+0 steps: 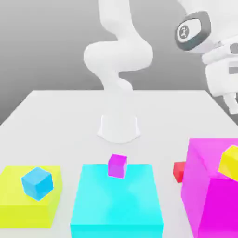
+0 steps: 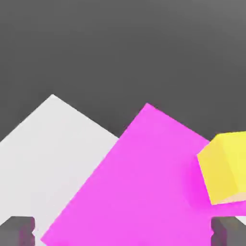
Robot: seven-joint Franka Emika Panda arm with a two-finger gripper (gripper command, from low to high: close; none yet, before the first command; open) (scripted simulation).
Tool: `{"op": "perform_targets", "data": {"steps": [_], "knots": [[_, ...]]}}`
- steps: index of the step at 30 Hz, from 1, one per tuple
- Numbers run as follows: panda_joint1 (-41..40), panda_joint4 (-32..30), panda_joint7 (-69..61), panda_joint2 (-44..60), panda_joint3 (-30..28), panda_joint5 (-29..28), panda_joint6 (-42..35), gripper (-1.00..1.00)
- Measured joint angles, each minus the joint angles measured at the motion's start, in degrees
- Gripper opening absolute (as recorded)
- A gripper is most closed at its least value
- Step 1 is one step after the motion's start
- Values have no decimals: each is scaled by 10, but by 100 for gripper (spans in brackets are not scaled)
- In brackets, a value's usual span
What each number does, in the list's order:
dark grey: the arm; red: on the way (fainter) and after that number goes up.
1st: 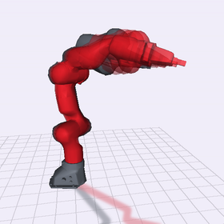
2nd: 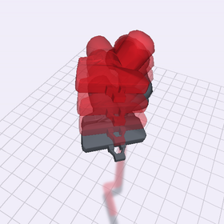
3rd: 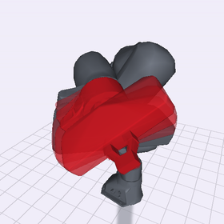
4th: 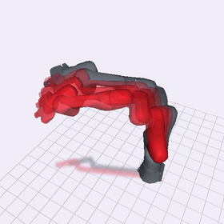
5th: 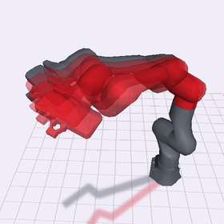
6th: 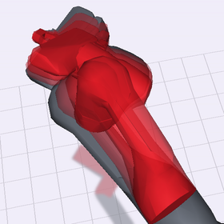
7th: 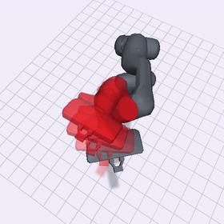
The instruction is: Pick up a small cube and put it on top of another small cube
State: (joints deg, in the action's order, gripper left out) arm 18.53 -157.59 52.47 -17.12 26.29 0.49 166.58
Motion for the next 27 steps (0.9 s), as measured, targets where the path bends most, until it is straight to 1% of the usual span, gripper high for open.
{"op": "perform_targets", "data": {"steps": [4, 9, 12, 16, 19, 21, 23, 27], "knots": [[14, -34, 32, 53, 26, 12, 27, 0], [-9, -52, 91, 101, 22, 28, 15, 0], [-32, -62, 139, 126, 16, 23, 5, 0], [-73, -76, 214, 156, 2, -4, -6, 0], [-82, -84, 226, 167, 6, -6, -5, 0], [-71, -80, 247, 183, -2, -38, 6, 0], [-73, -75, 276, 202, -21, -82, 19, 0], [-37, -62, 341, 242, -81, -175, 46, 0]]}}
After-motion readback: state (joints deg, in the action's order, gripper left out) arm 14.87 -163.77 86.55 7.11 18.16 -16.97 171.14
